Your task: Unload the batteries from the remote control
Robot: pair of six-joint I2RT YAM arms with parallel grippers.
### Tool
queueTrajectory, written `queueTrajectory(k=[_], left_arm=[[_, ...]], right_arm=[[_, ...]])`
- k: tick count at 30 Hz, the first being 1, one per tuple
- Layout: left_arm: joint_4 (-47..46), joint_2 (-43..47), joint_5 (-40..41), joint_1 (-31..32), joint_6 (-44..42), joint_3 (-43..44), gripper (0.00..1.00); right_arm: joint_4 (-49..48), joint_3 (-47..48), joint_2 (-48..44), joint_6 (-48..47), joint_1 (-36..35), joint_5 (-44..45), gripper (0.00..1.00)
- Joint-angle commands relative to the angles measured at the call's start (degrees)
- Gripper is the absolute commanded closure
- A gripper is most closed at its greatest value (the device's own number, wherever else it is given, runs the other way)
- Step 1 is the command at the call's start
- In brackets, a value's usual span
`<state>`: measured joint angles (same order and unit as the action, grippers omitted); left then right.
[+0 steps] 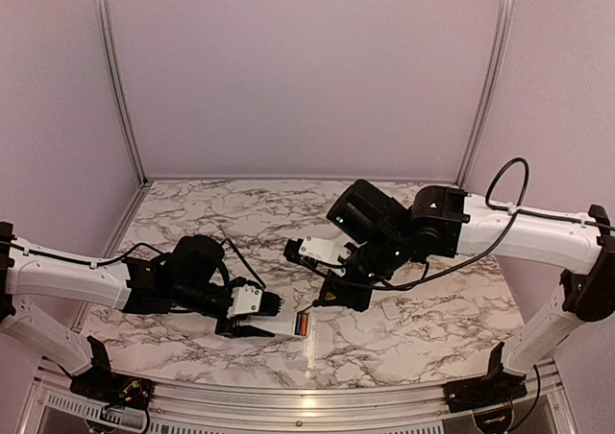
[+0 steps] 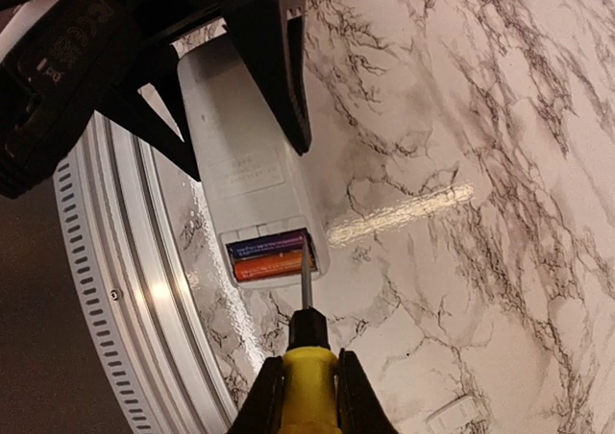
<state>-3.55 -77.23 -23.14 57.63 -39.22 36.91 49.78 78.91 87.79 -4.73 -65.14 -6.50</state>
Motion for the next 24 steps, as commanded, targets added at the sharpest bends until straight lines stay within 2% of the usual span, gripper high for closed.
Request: queueTrajectory(k=[1,24], left_arm=[[-0.2,-0.4,-2.6,-0.1,-0.5,1.0,1.00],[-0.6,-3.1,-5.0,-0.1,1.8,2.6,1.00]], right_arm=[[3.0,2.1,0.9,-0.9,-0.4,2.6,1.00],[-2.0,0.0,1.7,0.1,-0.5,1.0,1.00]])
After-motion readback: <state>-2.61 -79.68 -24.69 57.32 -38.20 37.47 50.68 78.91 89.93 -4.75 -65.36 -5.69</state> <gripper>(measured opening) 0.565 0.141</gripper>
